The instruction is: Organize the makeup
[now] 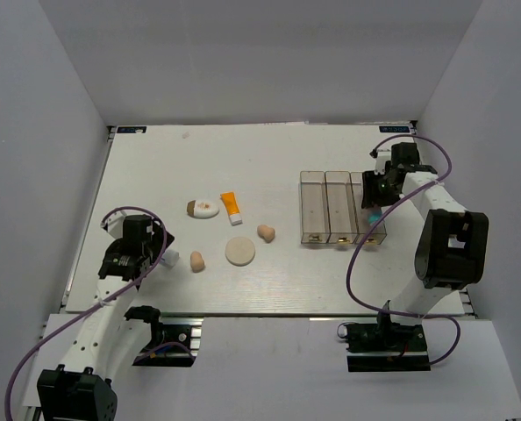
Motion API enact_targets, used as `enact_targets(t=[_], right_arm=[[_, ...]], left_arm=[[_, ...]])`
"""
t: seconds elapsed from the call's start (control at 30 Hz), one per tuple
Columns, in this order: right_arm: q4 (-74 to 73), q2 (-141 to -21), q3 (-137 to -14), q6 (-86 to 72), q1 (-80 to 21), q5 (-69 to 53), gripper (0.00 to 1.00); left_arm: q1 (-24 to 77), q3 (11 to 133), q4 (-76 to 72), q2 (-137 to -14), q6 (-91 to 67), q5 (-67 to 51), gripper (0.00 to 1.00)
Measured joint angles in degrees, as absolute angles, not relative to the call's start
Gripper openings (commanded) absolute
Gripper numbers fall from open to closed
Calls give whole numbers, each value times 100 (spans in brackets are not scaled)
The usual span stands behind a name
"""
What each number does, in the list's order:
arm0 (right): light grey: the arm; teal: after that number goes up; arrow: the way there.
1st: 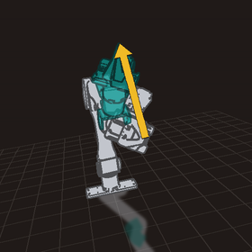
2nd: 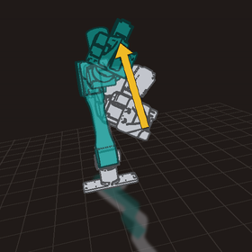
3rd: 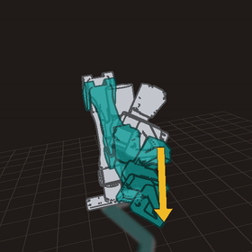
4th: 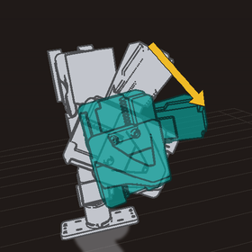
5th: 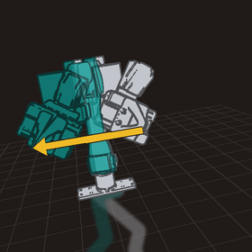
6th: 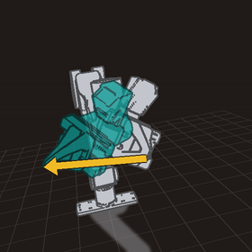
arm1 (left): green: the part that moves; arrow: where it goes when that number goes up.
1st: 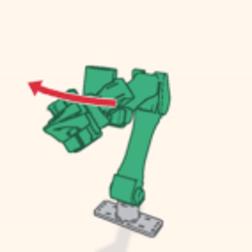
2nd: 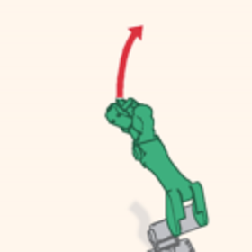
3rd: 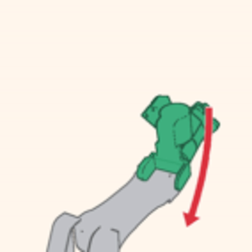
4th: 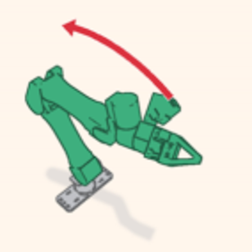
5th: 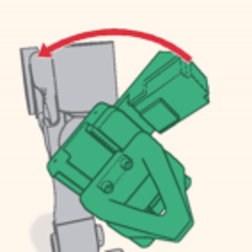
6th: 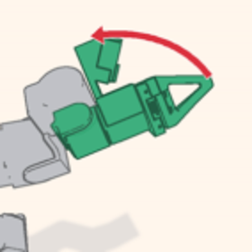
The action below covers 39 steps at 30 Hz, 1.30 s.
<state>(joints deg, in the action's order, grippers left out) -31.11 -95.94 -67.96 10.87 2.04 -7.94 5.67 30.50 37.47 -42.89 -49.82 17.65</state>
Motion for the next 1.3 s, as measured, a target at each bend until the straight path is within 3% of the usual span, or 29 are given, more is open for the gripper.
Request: enact_targets(t=[0.13,0.27,0.47,0.57,0.67,0.87,0.97,1.17,1.27,1.3], right_arm=[[-3087,-9594,-6796,1096,215,-888,68],[-2993,-9594,-6796,1087,215,-989,77],[-2985,-9594,-6799,1100,224,-1081,73],[-2985,-9570,-6799,1122,226,-1151,59],[-2976,-9384,-6796,1131,228,-1278,55],[-2801,-8731,-6796,1184,228,-1643,60],[-2735,-8584,-6796,1227,228,-1822,70],[-2681,-8565,-6726,1258,228,-2080,73],[-2681,-8514,-6667,1258,228,-2178,73],[-2683,-8490,-6657,1258,228,-2206,73]], left_arm=[[567,3050,3745,-4421,-4980,1765,88],[567,3050,3747,-4569,-4982,1787,88],[567,3050,3747,-4840,-4984,1861,83],[567,3050,3741,-5054,-4995,1922,80],[567,3050,3734,-5387,-5043,2018,79],[552,3048,3505,-6023,-5124,2152,79],[523,3050,3330,-6372,-5162,2161,76],[504,3098,3087,-6967,-5225,2217,58],[499,3109,3041,-7004,-5229,2248,39],[499,3109,3030,-7004,-5234,2248,29]])
